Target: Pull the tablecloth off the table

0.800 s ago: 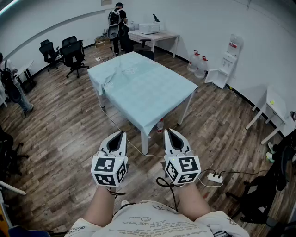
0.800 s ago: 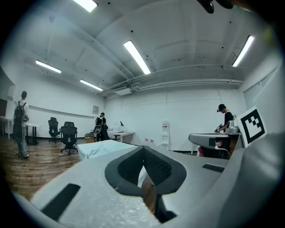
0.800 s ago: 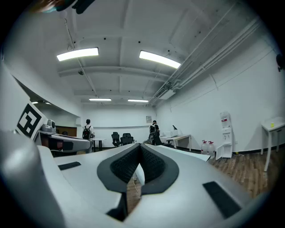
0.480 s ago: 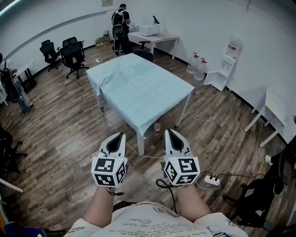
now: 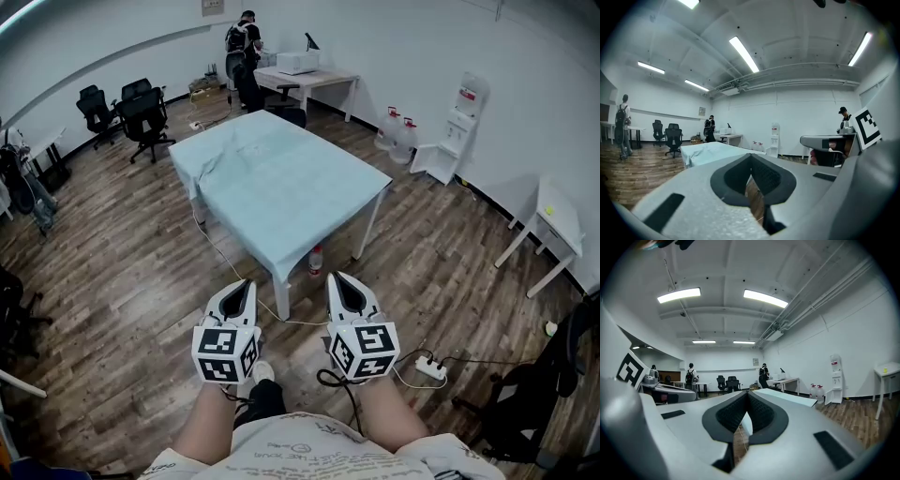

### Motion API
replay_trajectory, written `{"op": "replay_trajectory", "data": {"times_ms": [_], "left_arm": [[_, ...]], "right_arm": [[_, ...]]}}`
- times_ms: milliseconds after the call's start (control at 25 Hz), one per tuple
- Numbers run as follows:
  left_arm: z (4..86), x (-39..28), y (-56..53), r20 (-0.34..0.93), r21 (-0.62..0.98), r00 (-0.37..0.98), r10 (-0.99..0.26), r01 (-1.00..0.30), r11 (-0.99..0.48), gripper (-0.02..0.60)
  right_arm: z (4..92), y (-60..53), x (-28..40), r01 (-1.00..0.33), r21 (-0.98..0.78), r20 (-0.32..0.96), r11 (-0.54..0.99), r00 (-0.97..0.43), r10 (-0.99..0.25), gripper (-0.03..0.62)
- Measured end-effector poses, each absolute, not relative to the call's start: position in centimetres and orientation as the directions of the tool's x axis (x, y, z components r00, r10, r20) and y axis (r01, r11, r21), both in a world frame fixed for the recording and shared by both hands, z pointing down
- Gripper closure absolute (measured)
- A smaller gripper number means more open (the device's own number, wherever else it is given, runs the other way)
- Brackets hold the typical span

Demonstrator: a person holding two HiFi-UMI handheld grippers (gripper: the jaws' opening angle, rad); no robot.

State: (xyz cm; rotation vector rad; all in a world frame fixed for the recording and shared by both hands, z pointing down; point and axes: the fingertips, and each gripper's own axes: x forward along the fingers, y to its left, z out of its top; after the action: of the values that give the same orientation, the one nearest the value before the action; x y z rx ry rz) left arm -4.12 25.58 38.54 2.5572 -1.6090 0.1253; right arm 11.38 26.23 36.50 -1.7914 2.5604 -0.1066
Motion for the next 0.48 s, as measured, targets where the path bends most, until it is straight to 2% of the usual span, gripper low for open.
{"op": "replay_trajectory", "data": {"times_ms": [480], "left_arm": [[38.6, -7.9, 10.4, 0.121, 0.076, 0.473, -0.873, -0.881, -0.467, 0.569]], "right_arm": [[36.6, 11.9, 7.4, -0.947, -0.05, 0.037, 0.316, -0.318, -0.947, 0.58]]}}
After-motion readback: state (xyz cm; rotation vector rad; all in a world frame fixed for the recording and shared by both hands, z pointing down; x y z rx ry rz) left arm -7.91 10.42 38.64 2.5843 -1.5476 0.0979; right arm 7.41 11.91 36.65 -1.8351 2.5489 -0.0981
